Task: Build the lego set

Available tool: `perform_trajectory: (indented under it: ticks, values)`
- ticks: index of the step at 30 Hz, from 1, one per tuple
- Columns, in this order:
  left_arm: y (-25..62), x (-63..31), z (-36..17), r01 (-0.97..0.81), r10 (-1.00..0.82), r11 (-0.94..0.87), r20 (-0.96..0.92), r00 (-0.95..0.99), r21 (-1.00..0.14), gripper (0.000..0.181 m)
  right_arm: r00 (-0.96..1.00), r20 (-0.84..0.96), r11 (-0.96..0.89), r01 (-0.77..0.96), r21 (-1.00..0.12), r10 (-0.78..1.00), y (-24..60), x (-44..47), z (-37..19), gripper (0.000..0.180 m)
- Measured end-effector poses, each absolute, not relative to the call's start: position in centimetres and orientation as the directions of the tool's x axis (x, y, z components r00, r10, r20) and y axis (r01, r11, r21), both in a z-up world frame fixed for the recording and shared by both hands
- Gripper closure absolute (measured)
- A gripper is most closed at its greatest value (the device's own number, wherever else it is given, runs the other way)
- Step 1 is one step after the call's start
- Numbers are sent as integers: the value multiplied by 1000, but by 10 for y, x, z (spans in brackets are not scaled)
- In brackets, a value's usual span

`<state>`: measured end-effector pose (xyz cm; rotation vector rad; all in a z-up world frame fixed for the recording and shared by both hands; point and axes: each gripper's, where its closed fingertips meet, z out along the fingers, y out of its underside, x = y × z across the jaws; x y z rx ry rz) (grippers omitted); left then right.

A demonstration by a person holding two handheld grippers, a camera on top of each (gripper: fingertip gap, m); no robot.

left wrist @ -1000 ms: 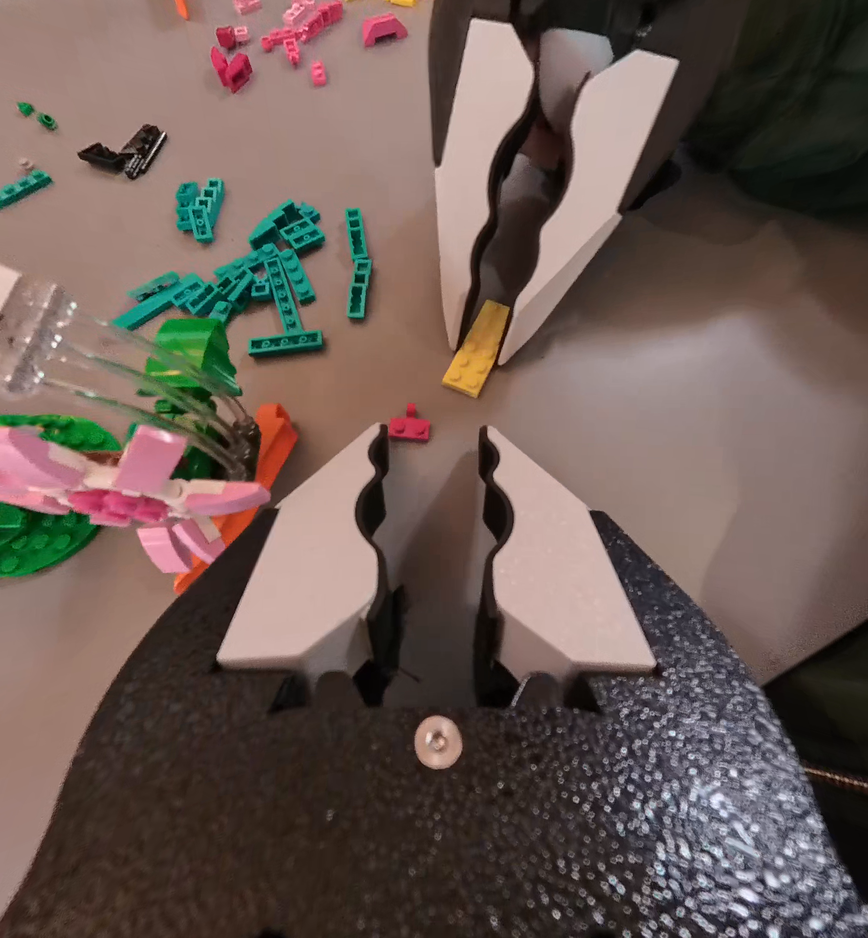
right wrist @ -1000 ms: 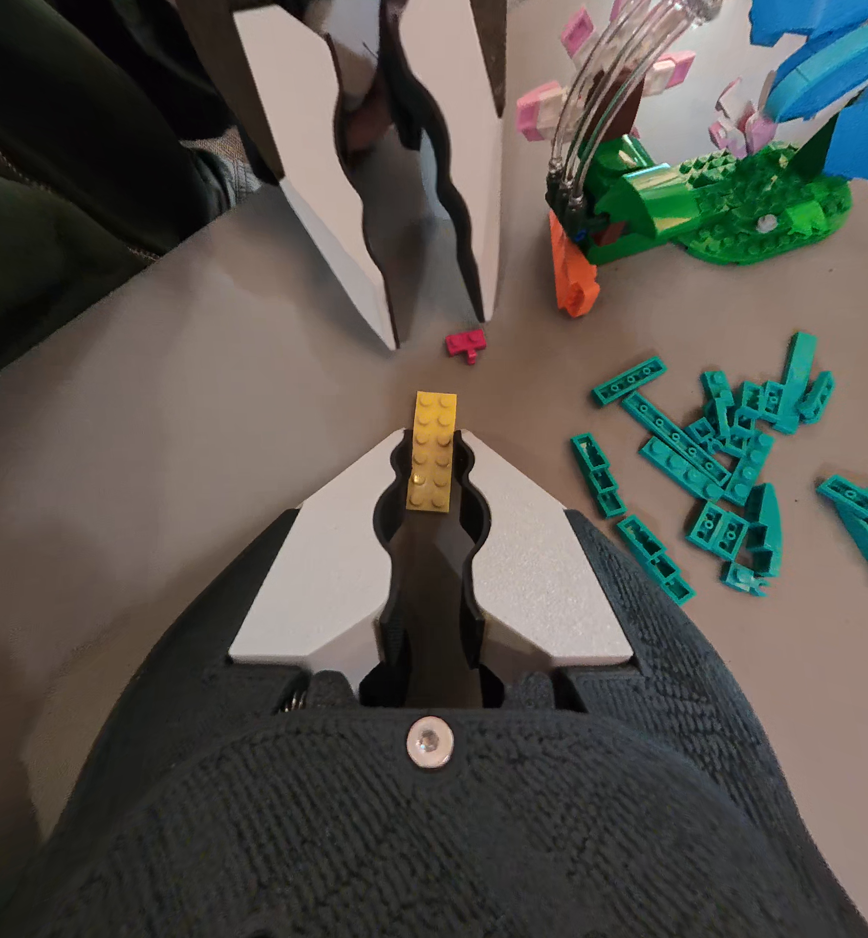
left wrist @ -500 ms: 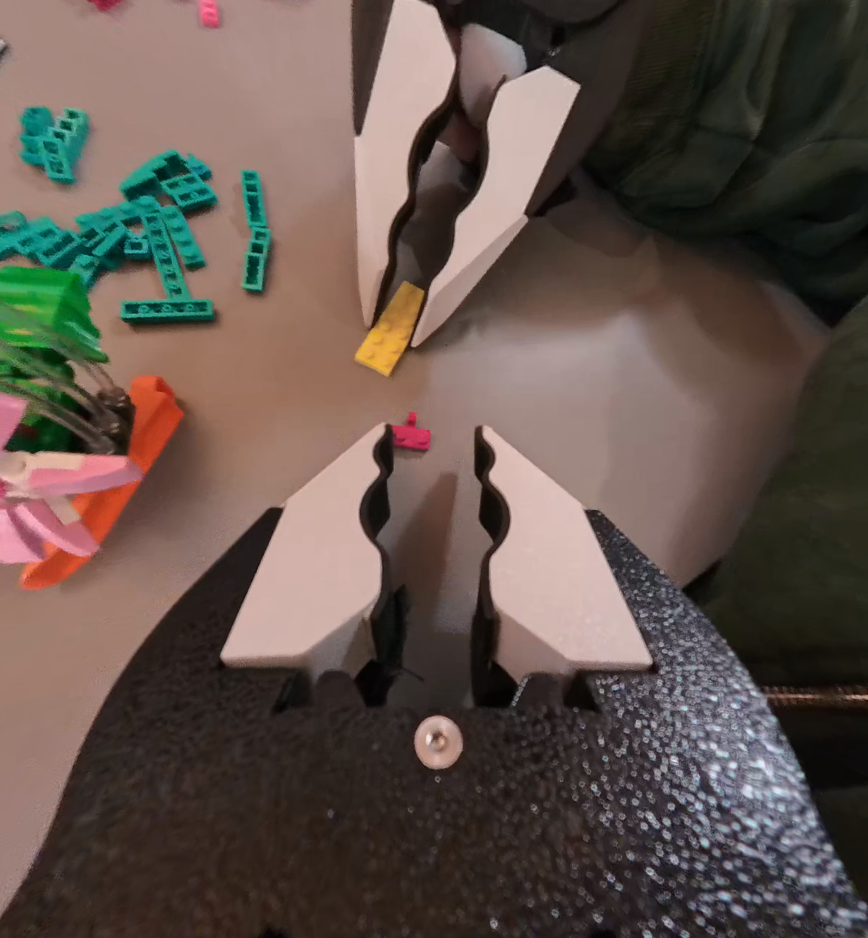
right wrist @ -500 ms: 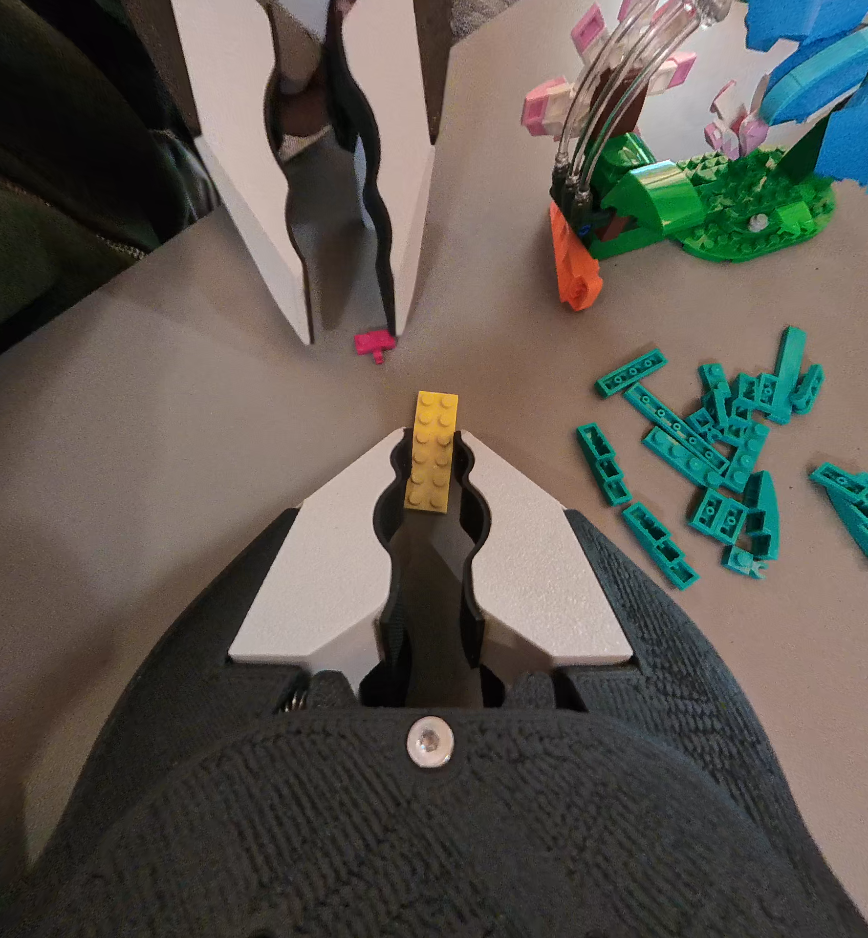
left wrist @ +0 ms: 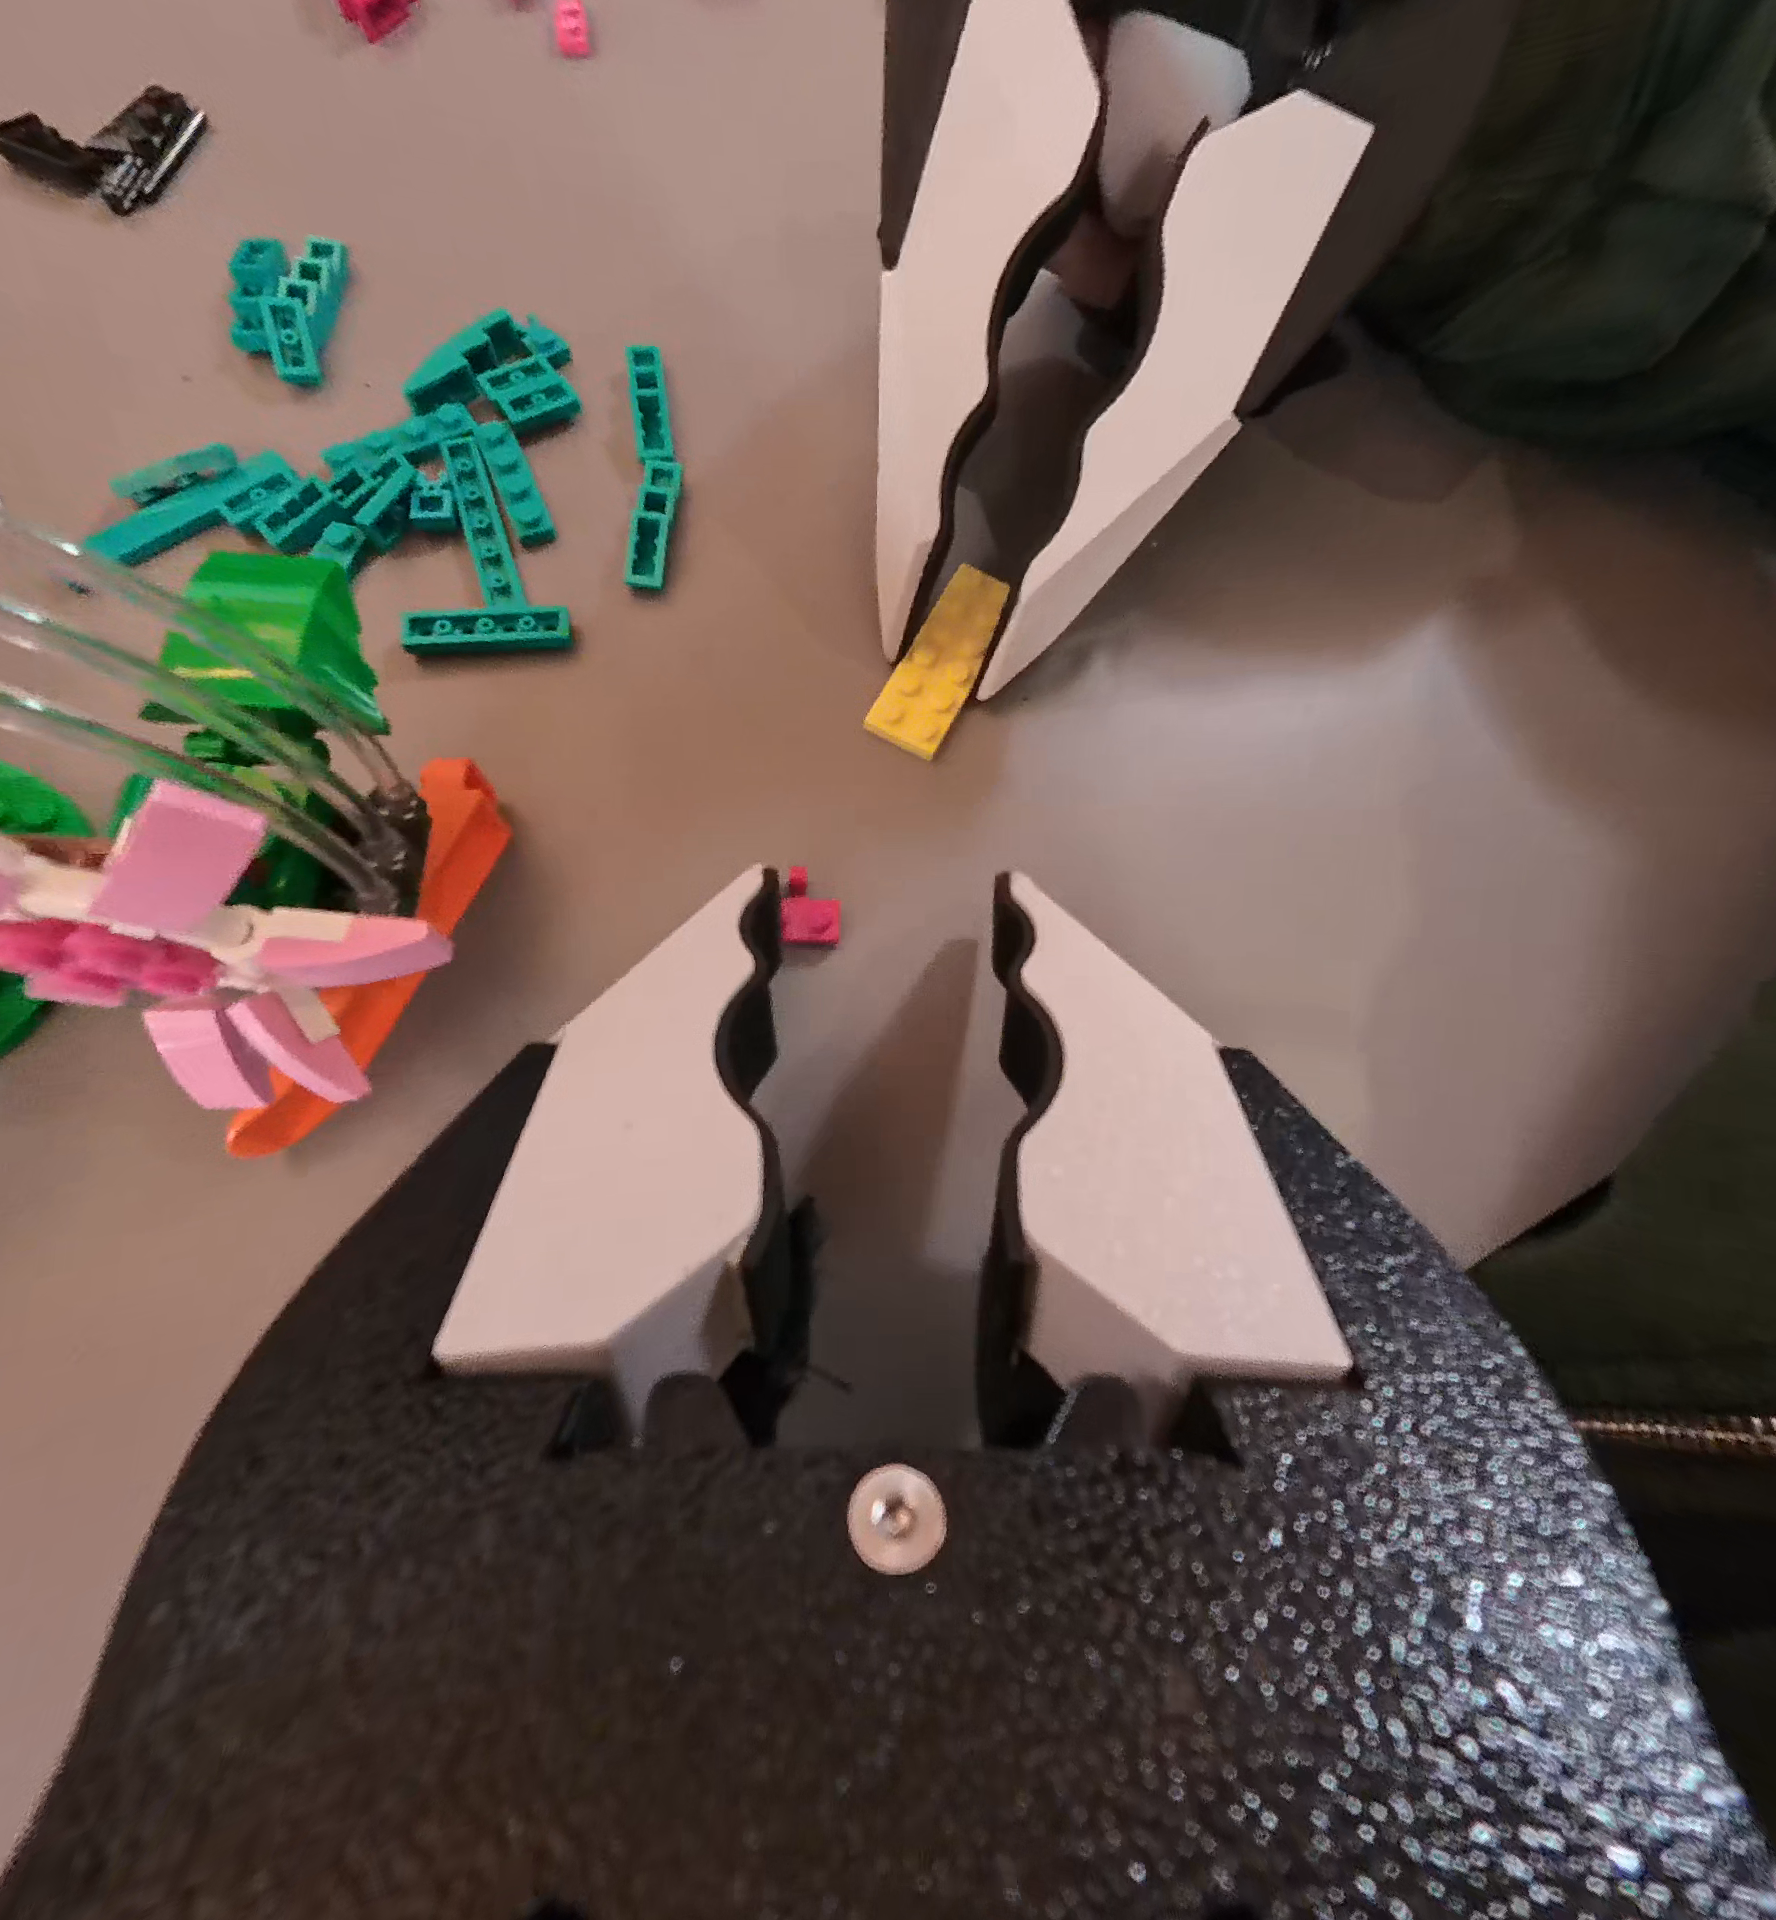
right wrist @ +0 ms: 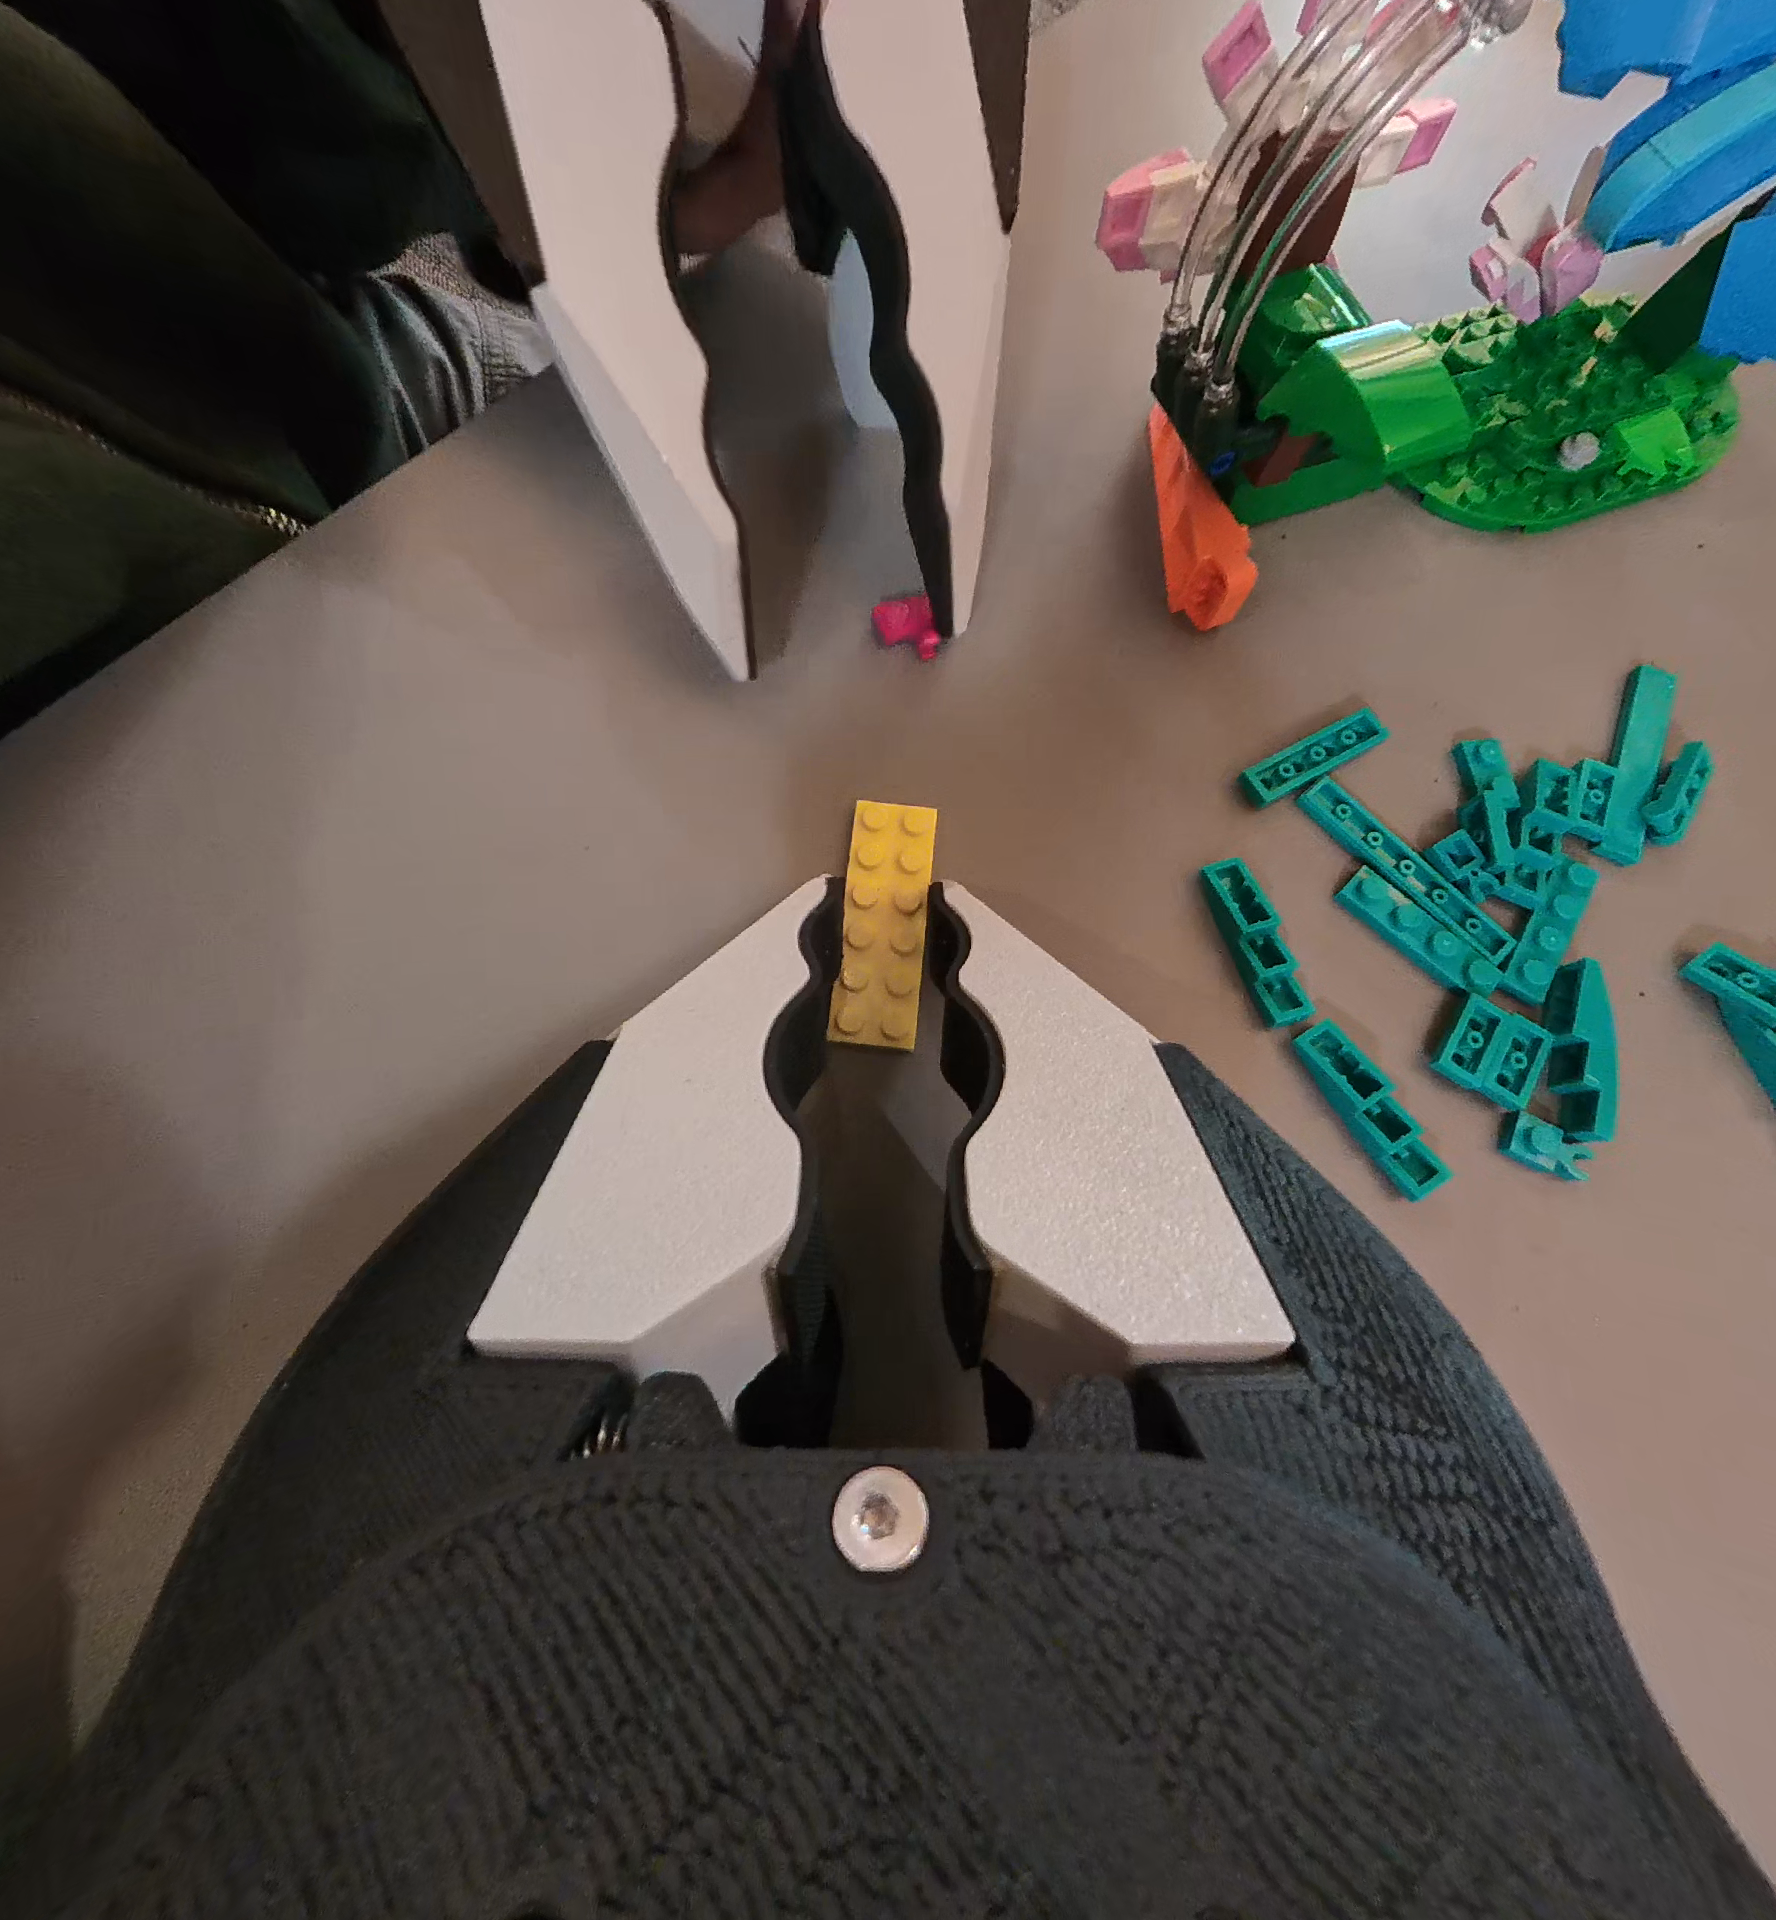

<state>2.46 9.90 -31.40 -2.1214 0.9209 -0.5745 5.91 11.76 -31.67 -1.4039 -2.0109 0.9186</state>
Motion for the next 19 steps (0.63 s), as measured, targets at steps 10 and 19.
perform_trajectory:
  ticks: [10, 19]
  values:
    - [88, 13, -311, -454, -752, -459, 63, 656, -764, 136, -332, 26, 231, 594, -771, 943, 117, 60, -317, 165]
    - [65, 23, -315, -496, -815, -478, 156, 558, -724, 144, -333, 23, 229, 595, -771, 942, 117, 60, -317, 165]
